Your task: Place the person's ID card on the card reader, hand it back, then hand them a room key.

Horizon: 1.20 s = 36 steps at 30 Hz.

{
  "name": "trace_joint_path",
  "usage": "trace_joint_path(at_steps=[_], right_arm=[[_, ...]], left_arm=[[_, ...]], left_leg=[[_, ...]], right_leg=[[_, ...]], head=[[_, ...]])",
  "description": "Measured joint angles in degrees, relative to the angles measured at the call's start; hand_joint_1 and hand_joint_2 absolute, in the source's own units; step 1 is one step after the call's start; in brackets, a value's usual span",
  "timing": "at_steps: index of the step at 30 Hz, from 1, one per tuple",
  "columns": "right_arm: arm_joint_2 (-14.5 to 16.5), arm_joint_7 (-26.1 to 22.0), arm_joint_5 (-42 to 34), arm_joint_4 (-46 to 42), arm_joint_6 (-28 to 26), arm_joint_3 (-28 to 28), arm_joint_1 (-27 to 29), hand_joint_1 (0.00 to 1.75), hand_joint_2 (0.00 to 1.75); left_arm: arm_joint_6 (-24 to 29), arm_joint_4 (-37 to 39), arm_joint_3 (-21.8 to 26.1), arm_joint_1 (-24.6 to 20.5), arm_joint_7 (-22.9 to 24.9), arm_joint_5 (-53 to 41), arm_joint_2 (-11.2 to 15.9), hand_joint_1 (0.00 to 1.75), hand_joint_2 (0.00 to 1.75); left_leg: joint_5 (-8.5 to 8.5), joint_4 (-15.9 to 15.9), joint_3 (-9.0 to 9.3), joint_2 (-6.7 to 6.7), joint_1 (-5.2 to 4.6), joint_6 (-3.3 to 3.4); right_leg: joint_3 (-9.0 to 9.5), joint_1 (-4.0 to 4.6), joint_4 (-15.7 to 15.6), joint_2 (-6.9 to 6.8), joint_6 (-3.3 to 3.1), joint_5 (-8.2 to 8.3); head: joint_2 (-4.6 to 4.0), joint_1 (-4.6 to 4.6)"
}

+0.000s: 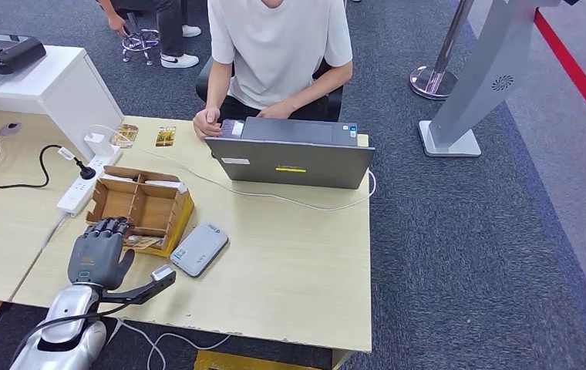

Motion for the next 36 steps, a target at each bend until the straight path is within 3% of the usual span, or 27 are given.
trace_joint_path(at_steps=[22, 29, 36], right_arm=[[0.0, -0.79, -0.42, 0.0, 0.15, -0.02, 0.0, 0.0, 0.0], [0.0, -0.96, -1.03, 0.0, 0.04, -0.13, 0.12, 0.0, 0.0], [0.0, -1.82, -1.49, 0.0, -0.61, -0.78, 0.67, 0.0, 0.0]], left_arm=[[4.32, -2.21, 0.0, 1.25, -0.47, -0.19, -0.07, 1.75, 1.75], [4.37, -9.06, -0.82, 2.59, -1.55, 0.44, -1.02, 1.75, 1.75], [4.2, -24.88, -6.39, 2.99, -2.42, -0.01, -1.56, 1.75, 1.75]], left_leg=[[0.0, 0.0, 0.0, 0.0, 0.0, 0.0], [0.0, 0.01, 0.01, 0.0, 0.0, 0.0], [0.0, 0.03, -0.01, -0.01, -0.01, 0.0]], right_leg=[[0.0, 0.0, 0.0, 0.0, 0.0, 0.0], [-0.01, 0.0, 0.0, 0.0, 0.0, 0.0], [-0.02, 0.0, -0.03, -0.02, 0.0, 0.0]], head=[[0.0, 0.01], [0.0, 0.0], [0.0, 0.01]])
